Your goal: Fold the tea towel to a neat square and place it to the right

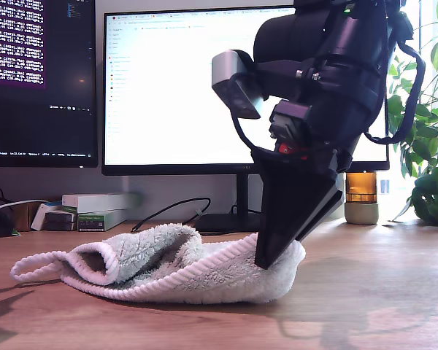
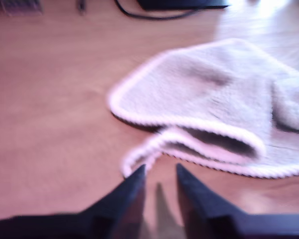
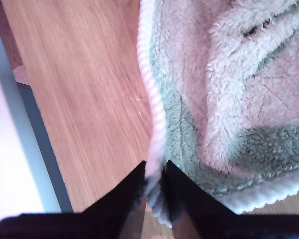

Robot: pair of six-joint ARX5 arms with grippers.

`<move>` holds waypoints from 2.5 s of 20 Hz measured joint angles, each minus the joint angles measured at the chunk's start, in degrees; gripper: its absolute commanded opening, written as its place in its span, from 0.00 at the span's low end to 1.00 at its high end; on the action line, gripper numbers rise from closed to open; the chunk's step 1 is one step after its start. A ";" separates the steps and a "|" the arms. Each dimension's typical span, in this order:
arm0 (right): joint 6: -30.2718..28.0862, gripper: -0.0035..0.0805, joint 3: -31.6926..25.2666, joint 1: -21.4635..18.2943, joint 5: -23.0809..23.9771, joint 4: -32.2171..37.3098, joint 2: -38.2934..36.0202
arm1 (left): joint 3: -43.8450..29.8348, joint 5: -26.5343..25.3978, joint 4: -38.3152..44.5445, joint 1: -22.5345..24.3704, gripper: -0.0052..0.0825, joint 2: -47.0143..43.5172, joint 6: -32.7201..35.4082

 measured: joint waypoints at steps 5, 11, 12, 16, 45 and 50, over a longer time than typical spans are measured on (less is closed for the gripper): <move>0.00 0.17 0.00 0.09 -0.02 0.28 0.00 | 0.13 0.83 6.12 1.05 0.42 8.31 9.07; -0.02 0.17 0.00 0.09 0.00 0.28 0.00 | 0.50 11.63 14.93 11.26 0.45 13.84 10.27; -0.02 0.17 0.00 0.09 0.00 0.31 0.00 | 1.03 14.80 14.86 12.39 0.45 15.02 10.23; -0.02 0.17 0.00 0.11 0.00 0.57 0.00 | 5.01 23.65 13.42 13.33 0.45 21.66 10.21; -0.02 0.17 0.00 0.09 0.26 0.04 0.00 | 7.74 26.05 -6.60 12.98 0.03 16.85 1.70; -0.15 0.17 0.00 0.09 2.29 0.13 0.00 | 8.07 23.67 -12.52 12.11 0.03 12.96 -7.52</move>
